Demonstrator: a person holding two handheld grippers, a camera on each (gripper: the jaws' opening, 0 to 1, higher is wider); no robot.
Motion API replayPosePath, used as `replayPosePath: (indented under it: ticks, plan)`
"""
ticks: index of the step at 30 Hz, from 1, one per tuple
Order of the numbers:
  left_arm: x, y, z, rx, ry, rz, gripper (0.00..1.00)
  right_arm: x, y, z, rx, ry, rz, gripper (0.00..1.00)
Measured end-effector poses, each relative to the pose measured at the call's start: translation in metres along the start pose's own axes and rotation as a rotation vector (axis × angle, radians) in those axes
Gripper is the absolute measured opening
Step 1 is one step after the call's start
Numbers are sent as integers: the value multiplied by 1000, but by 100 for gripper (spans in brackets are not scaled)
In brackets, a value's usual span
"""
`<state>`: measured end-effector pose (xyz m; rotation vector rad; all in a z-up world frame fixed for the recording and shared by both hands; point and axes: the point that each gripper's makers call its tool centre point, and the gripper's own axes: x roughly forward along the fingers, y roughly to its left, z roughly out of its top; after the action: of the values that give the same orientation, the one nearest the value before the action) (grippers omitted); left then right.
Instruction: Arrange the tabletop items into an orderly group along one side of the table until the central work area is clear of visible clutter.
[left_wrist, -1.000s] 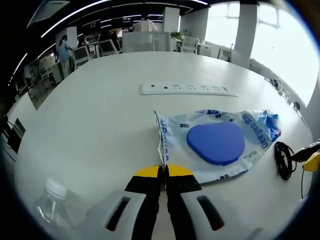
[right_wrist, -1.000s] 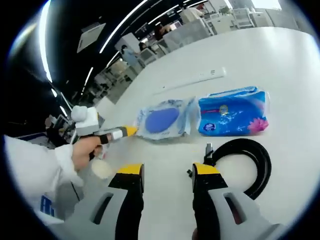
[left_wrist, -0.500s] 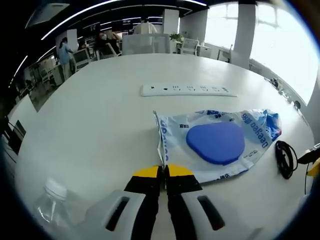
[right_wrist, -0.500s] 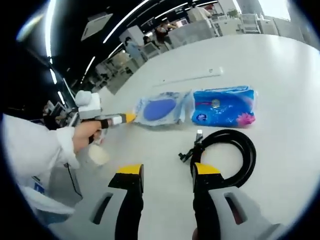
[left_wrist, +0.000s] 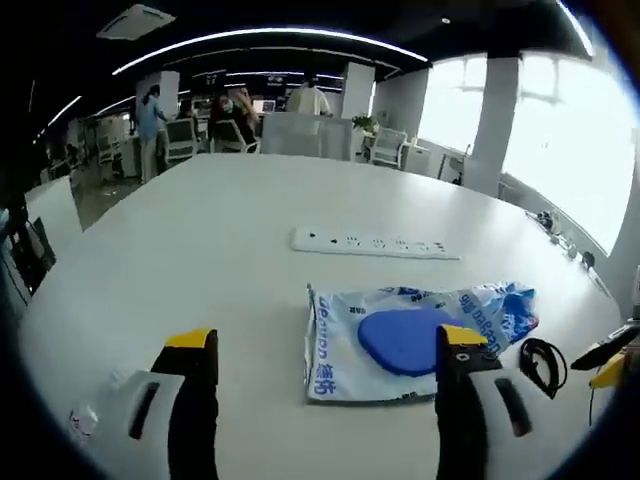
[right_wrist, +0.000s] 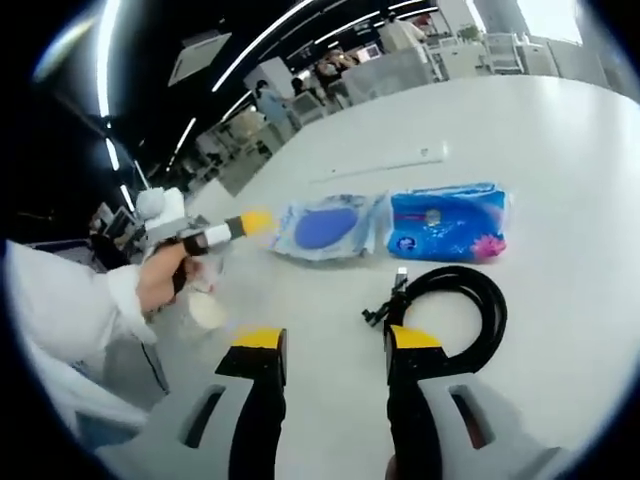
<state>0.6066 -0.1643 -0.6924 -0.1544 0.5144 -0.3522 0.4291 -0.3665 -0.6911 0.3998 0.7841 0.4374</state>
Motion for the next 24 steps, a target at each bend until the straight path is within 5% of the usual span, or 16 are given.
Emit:
replayPosePath:
  ticks: [5,16,24]
  plan:
    - [-26,-7,3,52,41,-8,100,-15,2,6,14,-53,8,46]
    - [-89,-23,15,46,-25,-7,100,-51,21,17,-16,-171,101,61]
    - [-133,-23,-2,91,-40,-15,100,-71,41,17,-67,-220,186,71]
